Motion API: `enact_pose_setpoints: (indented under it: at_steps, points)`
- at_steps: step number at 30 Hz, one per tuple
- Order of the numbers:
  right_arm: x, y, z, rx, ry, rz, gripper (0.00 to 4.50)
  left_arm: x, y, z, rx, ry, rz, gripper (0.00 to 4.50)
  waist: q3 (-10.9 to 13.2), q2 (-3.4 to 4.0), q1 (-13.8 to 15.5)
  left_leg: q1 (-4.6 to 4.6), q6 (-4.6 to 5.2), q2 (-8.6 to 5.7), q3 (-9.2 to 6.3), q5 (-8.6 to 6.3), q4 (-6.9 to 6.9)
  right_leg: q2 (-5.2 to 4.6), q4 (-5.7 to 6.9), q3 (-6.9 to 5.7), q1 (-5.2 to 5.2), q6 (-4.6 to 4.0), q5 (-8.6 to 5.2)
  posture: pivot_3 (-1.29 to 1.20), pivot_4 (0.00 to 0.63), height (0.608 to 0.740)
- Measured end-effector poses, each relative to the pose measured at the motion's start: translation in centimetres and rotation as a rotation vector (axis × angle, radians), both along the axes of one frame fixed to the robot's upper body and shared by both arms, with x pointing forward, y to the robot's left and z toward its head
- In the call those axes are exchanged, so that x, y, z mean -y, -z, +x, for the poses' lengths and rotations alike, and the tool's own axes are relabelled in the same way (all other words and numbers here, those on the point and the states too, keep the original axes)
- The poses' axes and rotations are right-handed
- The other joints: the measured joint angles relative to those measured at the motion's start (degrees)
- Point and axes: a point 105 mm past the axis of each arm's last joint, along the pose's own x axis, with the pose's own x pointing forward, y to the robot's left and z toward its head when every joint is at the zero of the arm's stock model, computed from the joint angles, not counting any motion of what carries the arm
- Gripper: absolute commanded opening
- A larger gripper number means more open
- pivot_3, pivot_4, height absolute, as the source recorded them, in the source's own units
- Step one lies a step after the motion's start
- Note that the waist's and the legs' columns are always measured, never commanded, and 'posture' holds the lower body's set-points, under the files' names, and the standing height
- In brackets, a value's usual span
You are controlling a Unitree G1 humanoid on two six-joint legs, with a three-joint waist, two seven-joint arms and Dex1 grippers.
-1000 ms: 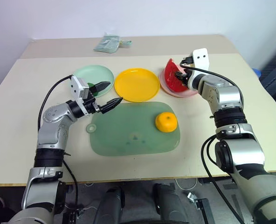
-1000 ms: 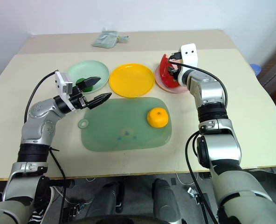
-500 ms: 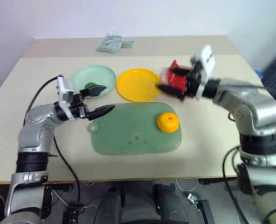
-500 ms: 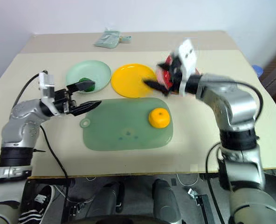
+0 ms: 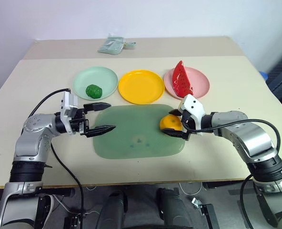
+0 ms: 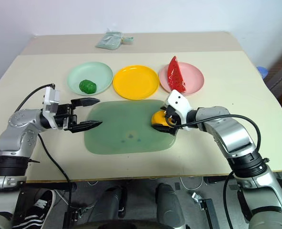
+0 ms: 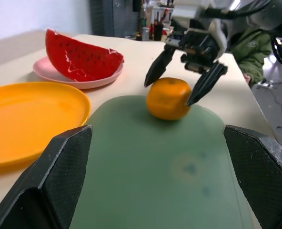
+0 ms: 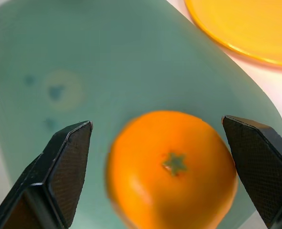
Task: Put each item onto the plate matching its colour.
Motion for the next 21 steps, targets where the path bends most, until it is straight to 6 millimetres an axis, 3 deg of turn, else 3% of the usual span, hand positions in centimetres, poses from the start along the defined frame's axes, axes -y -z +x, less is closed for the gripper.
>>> enact_pose_setpoints:
  at_steps: [4,8,14,16,21]
  points:
    - [-0.2,0.5,0.2,0.011,-0.006,-0.011,4.45,0.0,0.1,-0.1,0.002,-0.002,0.000,4.50,0.00,0.00,-0.06,0.00,0.00,0.00,-0.01,0.00,0.00,0.01,0.02,0.00,-0.01,0.00,0.00,0.00,0.150,0.740]
    - [-0.4,0.8,0.2,-0.008,-0.017,0.001,3.32,0.0,0.0,-0.1,0.006,-0.012,-0.002,4.50,0.00,0.00,-0.05,0.00,0.00,0.00,-0.01,0.00,0.00,0.01,0.02,0.00,0.00,0.00,0.00,0.00,0.150,0.740]
    - [-1.4,0.4,0.6,-0.022,-0.010,0.050,3.30,-0.4,-0.6,0.4,0.040,-0.070,-0.012,4.50,0.00,0.00,-0.16,0.01,0.00,0.00,-0.02,0.00,0.01,0.01,0.06,0.00,-0.01,0.00,0.01,0.00,0.150,0.740]
    - [-2.9,-1.1,1.4,-0.015,-0.001,0.140,3.30,-0.4,-0.7,1.1,0.072,-0.117,-0.021,4.50,0.01,0.01,-0.44,0.05,0.00,0.00,-0.01,0.00,0.01,0.01,0.12,0.00,-0.02,0.00,0.01,0.00,0.150,0.740]
    - [-7.2,-7.5,5.8,0.192,0.071,0.297,3.30,-0.9,-1.1,3.7,0.090,-0.291,-0.046,4.50,0.00,0.00,-0.54,0.05,-0.01,-0.01,-0.01,0.01,-0.01,0.02,0.24,0.00,-0.09,-0.02,0.00,0.00,0.150,0.740]
